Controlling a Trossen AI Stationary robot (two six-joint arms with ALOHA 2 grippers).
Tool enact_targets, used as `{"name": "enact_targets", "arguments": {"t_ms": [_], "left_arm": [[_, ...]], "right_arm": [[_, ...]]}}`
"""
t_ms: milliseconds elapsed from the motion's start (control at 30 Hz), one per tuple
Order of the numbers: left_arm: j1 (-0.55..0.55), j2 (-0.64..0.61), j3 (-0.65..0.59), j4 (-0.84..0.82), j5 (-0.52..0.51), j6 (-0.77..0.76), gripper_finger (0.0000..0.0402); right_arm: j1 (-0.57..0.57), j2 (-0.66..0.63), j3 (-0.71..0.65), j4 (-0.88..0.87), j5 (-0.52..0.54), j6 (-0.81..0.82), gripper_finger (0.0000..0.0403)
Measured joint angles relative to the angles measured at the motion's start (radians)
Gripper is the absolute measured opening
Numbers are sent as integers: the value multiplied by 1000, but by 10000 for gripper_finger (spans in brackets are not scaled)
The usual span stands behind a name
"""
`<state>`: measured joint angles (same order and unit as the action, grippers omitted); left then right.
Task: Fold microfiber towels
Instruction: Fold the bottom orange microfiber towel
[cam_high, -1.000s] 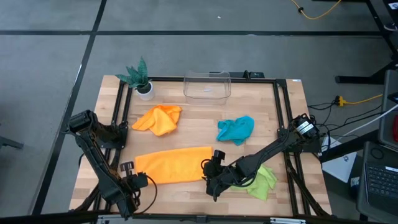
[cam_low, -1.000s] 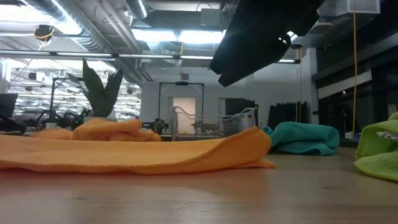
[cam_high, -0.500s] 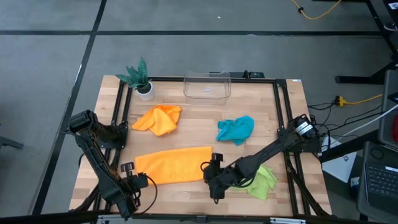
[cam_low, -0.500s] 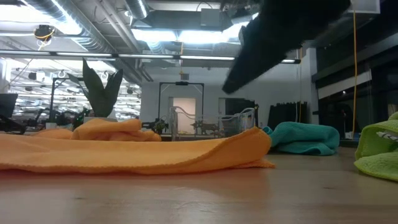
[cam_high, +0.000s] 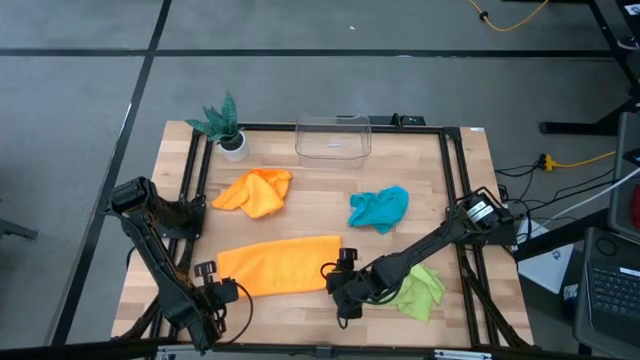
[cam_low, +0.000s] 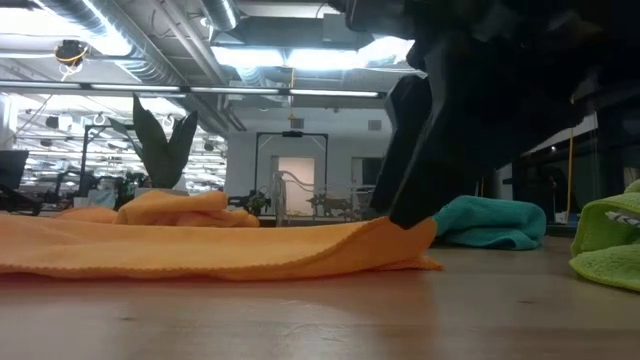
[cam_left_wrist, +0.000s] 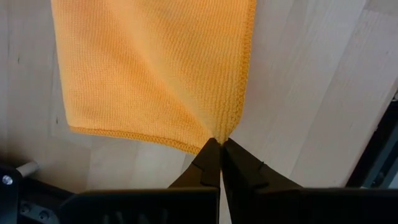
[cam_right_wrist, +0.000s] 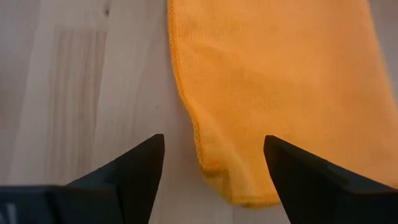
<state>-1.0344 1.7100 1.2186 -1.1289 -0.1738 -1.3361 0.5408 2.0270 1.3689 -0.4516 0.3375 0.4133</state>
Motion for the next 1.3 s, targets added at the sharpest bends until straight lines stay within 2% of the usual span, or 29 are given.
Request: {"name": "enact_targets", "arguments": {"t_ms": [400,600,967,1067,1300], "left_arm": [[0,0,0,0,0,0,0],[0,0,0,3,-1,0,0],[0,0,0,4,-1,0,0],[0,0,1,3,18,0,0],[16,0,70,-42,28,17,0]], "right_arm": [[-22,25,0,-11,-51,27,182],[-24,45,0,-11,-29,44,139],[-21,23,8,-22,-16,49,12],[-10,23,57,-118,74,49,10],[24,23,296,-448,390,16,6]]}}
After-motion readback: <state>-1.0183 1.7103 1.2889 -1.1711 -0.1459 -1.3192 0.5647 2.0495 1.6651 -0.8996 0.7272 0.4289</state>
